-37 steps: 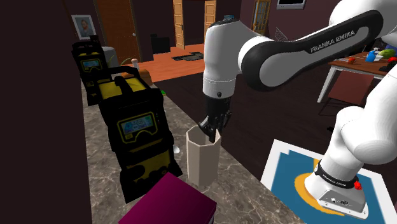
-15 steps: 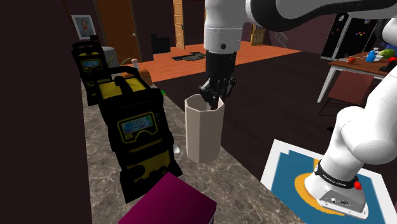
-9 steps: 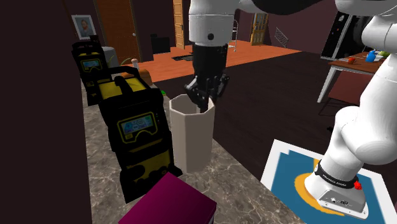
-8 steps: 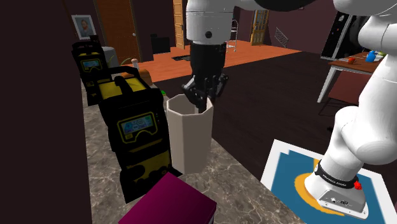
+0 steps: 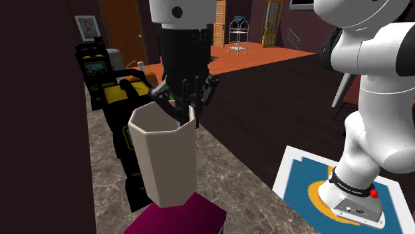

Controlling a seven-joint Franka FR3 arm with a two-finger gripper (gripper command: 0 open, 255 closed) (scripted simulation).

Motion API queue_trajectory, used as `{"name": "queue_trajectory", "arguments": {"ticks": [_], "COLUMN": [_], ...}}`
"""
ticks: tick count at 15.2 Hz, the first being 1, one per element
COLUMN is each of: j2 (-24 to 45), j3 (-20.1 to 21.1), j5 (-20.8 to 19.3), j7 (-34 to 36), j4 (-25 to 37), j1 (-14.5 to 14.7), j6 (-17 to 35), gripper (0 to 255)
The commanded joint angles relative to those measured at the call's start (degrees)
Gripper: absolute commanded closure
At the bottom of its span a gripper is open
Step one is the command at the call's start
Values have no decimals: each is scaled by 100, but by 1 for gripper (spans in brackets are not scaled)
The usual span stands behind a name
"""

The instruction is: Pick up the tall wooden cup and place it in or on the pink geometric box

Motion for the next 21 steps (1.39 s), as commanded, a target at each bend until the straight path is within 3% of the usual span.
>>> {"name": "queue_trajectory", "arguments": {"ticks": [1,9,21], "j2": [210,-228,-520], "j3": [-2,6,-16], "j5": [-124,147,314], "j7": [110,51,2], "j4": [248,-1025,-2344], "j1": [161,-189,-420], "j6": [-63,811,1875], "gripper": [255,255,255]}}
